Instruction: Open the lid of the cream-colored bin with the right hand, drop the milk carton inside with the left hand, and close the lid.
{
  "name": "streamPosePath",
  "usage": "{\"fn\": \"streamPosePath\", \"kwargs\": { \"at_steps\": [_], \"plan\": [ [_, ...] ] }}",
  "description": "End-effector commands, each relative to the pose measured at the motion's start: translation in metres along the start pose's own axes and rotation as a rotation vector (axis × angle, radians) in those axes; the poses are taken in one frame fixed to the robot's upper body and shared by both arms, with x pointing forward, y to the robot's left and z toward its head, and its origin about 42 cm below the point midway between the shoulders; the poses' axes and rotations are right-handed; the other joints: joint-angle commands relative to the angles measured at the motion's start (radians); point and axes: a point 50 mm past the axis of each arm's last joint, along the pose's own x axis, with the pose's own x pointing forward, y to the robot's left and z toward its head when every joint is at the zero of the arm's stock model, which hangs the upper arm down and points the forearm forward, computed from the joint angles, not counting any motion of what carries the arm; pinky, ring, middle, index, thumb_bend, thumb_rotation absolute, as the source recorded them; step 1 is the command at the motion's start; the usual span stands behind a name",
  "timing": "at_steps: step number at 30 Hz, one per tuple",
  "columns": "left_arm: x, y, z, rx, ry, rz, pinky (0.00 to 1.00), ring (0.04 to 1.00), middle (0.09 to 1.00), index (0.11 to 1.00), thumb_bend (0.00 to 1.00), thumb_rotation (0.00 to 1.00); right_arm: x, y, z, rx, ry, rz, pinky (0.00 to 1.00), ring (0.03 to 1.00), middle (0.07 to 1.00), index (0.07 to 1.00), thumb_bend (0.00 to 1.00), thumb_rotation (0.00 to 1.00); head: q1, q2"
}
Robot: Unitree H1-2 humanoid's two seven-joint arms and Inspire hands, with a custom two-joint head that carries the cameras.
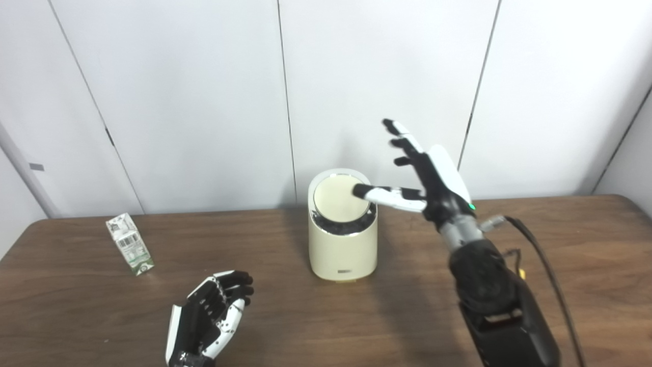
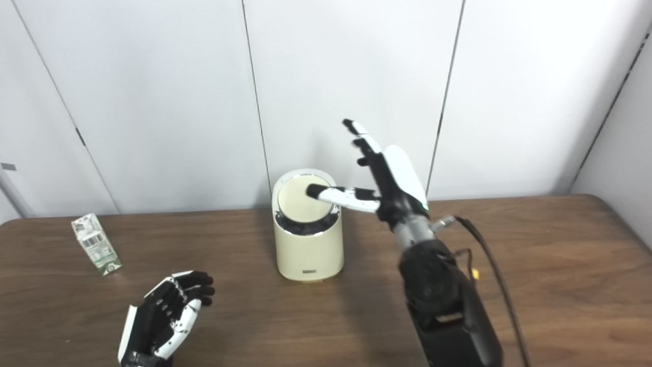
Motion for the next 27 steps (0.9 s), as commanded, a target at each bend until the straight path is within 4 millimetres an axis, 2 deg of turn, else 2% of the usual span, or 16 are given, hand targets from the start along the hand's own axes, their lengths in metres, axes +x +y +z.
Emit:
{"fn": "streamPosePath", "kwargs": {
  "at_steps": [1,3,8,13,20,27],
  "plan": [
    [0.002,-0.003,0.007,0.002,-0.035,0.002,0.58,0.613,0.645,0.634,0.27,0.21,0.018,-0.009,0.024,-0.019,-0.069,-0.062,0.67,0.831,0.916,0.939,0.86,0.60,0.001,0.004],
    [0.001,-0.004,0.008,-0.006,-0.031,0.005,0.57,0.611,0.644,0.633,0.27,0.21,0.022,-0.002,0.024,-0.023,-0.059,-0.058,0.67,0.831,0.922,0.951,0.86,0.57,0.002,0.005],
    [0.000,-0.004,0.008,-0.009,-0.020,0.003,0.58,0.615,0.644,0.635,0.28,0.21,0.035,0.015,0.022,-0.027,-0.056,-0.029,0.74,0.908,0.965,0.976,0.90,0.48,0.010,0.006],
    [-0.002,-0.006,0.011,-0.006,-0.015,0.009,0.59,0.610,0.642,0.634,0.28,0.21,0.043,0.026,0.018,-0.042,-0.032,0.006,0.86,0.970,0.999,1.000,0.91,0.47,0.011,0.012],
    [-0.002,-0.006,0.012,-0.011,-0.020,0.006,0.58,0.609,0.639,0.631,0.28,0.19,0.047,0.033,0.007,-0.051,0.009,0.025,0.82,0.952,0.995,1.000,0.90,0.46,0.011,0.014],
    [-0.001,-0.004,0.010,-0.011,-0.015,0.006,0.59,0.612,0.640,0.631,0.28,0.20,0.044,0.027,-0.004,-0.040,0.045,0.027,0.81,0.952,0.996,1.000,0.89,0.47,0.004,0.012]
  ]
}}
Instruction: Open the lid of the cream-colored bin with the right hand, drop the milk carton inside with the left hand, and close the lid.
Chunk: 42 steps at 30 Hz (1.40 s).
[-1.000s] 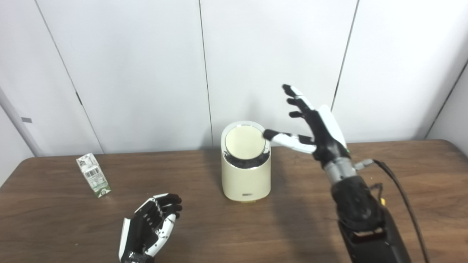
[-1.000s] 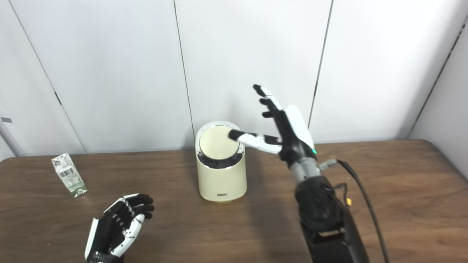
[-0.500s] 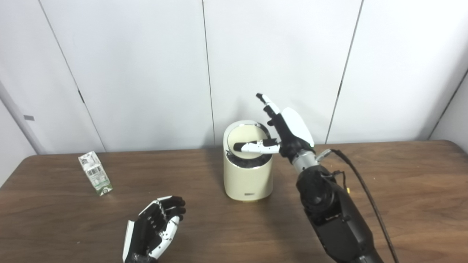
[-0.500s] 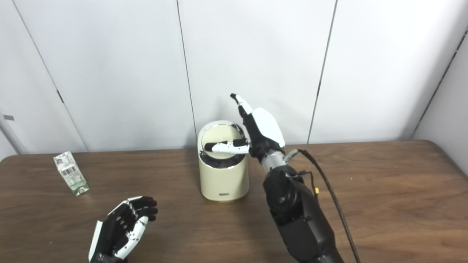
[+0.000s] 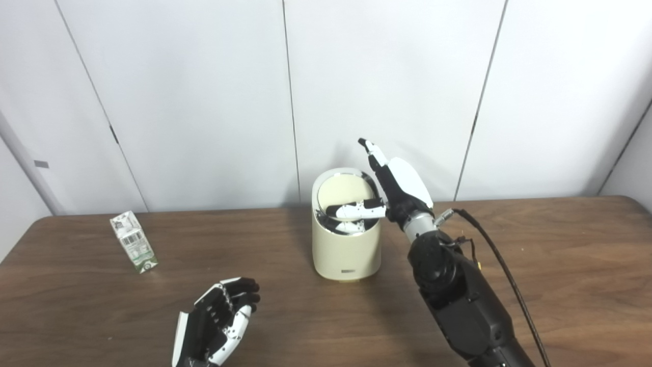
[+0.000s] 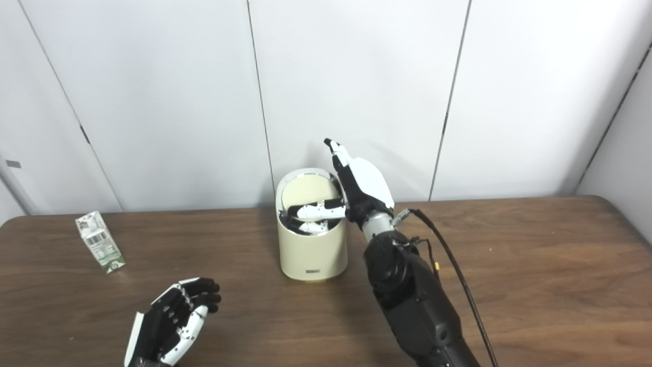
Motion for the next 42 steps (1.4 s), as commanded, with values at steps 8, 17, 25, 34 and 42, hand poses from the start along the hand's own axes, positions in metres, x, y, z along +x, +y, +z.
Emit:
{"fn": "streamPosePath", "kwargs": {
  "at_steps": [8,17,25,34,42],
  "plan": [
    [0.005,0.000,0.010,0.007,-0.055,-0.004,0.58,0.611,0.640,0.633,0.27,0.19,0.011,-0.028,0.006,0.003,-0.050,-0.065,0.77,0.935,0.996,1.000,0.89,0.48,-0.005,0.004],
    [0.006,0.001,0.010,0.008,-0.058,-0.002,0.57,0.607,0.638,0.630,0.27,0.19,0.006,-0.035,-0.001,-0.020,-0.027,-0.057,0.79,0.933,0.996,1.000,0.91,0.49,-0.008,0.007],
    [0.007,0.000,0.009,0.011,-0.058,-0.002,0.57,0.604,0.636,0.632,0.27,0.20,0.005,-0.035,-0.005,-0.020,-0.019,-0.056,0.81,0.943,0.996,1.000,0.95,0.41,-0.006,0.006],
    [0.006,-0.002,0.012,0.008,-0.060,-0.006,0.58,0.610,0.638,0.632,0.28,0.21,0.004,-0.032,-0.003,-0.067,-0.017,-0.057,0.86,0.958,0.995,1.000,0.98,0.32,-0.002,0.009],
    [0.006,0.000,0.012,0.019,-0.054,-0.003,0.58,0.610,0.642,0.634,0.28,0.22,0.002,-0.028,0.002,-0.090,-0.023,-0.062,0.80,0.932,0.984,0.996,0.93,0.22,-0.006,0.011]
  ]
}}
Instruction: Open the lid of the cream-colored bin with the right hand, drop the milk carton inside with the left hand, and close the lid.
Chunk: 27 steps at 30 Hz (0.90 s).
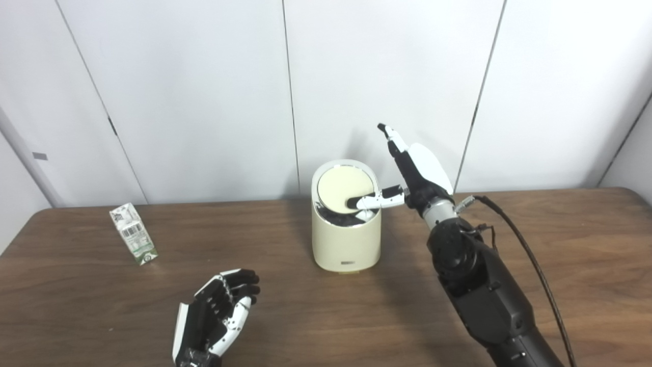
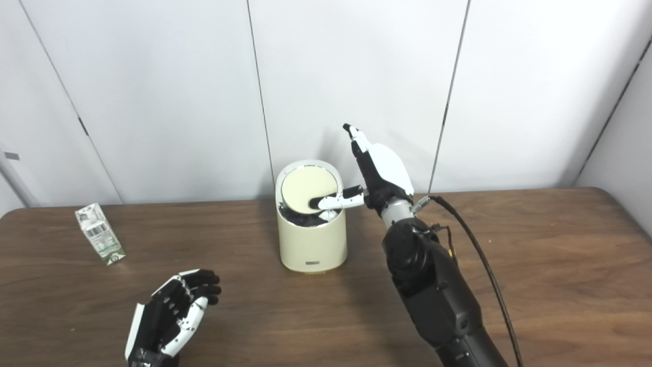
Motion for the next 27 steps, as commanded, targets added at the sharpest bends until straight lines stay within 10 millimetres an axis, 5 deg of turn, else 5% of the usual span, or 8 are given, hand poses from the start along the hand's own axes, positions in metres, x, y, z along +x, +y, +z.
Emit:
{"fn": "streamPosePath", "kwargs": {
  "at_steps": [1,7,27],
  "plan": [
    [0.0062,-0.0011,0.0121,0.016,-0.054,-0.001,0.58,0.609,0.640,0.632,0.28,0.22,0.0061,-0.0072,0.0111,-0.035,-0.024,-0.026,0.80,0.934,0.983,0.996,0.93,0.21,-0.001,0.000],
    [0.0066,-0.0015,0.0117,0.008,-0.059,-0.003,0.57,0.609,0.639,0.631,0.28,0.19,0.0052,-0.0082,0.0131,-0.050,-0.024,-0.039,0.85,0.956,0.989,0.998,0.92,0.21,0.000,0.001],
    [0.0063,-0.0010,0.0124,0.006,-0.059,-0.011,0.58,0.610,0.642,0.635,0.28,0.22,0.0017,-0.0013,0.0047,-0.113,0.005,-0.067,0.75,0.881,0.944,0.958,0.82,0.12,-0.002,0.004]
  ]
}}
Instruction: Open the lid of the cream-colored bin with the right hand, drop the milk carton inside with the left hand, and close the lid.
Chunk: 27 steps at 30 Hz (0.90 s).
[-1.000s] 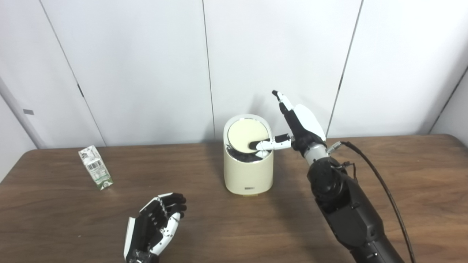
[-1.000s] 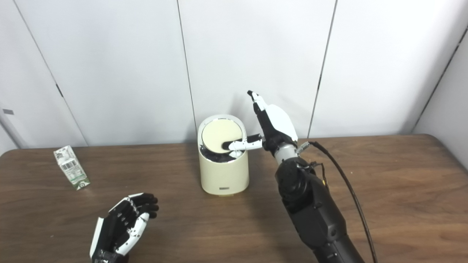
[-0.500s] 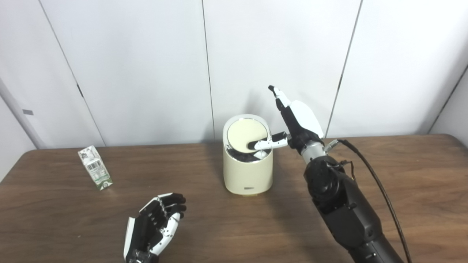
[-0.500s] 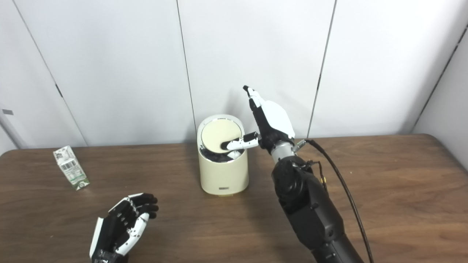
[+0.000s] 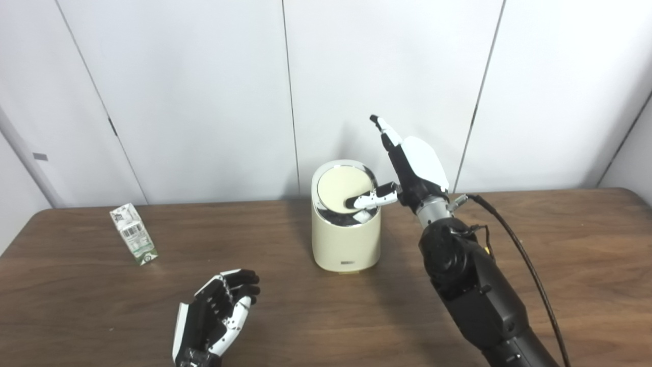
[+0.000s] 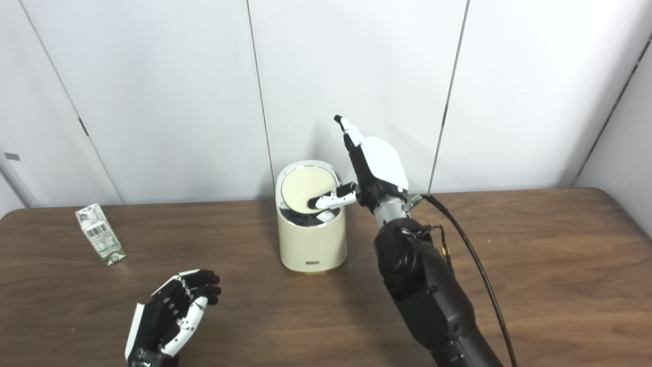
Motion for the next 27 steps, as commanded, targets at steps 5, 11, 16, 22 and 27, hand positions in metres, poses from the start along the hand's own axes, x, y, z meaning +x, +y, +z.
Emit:
{"fn": "streamPosePath", "kwargs": {
  "at_steps": [5,11,16,22,27],
  "plan": [
    [0.0066,-0.0020,0.0106,0.006,-0.060,-0.003,0.58,0.608,0.641,0.633,0.28,0.22,0.0038,-0.0045,-0.0050,-0.049,0.032,-0.005,0.75,0.878,0.941,0.958,0.83,0.11,-0.001,-0.001],
    [0.0064,-0.0018,0.0102,0.008,-0.057,-0.005,0.58,0.610,0.641,0.634,0.28,0.22,0.0019,-0.0038,-0.0052,-0.014,0.038,0.011,0.74,0.876,0.943,0.964,0.84,0.24,-0.004,-0.003],
    [0.0069,-0.0030,0.0111,0.011,-0.058,-0.005,0.58,0.610,0.642,0.634,0.28,0.22,0.0012,-0.0051,-0.0036,0.049,0.023,0.032,0.78,0.908,0.957,0.972,0.84,0.65,-0.004,-0.005],
    [0.0067,-0.0036,0.0106,0.004,-0.052,-0.004,0.58,0.613,0.643,0.635,0.28,0.22,-0.0002,-0.0062,-0.0023,0.095,0.027,0.052,0.75,0.895,0.959,0.972,0.86,0.74,-0.003,-0.006],
    [0.0070,-0.0025,0.0108,0.004,-0.057,-0.012,0.58,0.609,0.641,0.632,0.28,0.23,-0.0022,-0.0056,-0.0056,0.121,0.022,0.076,0.76,0.899,0.958,0.975,0.90,0.77,-0.004,-0.005]
  ]
}}
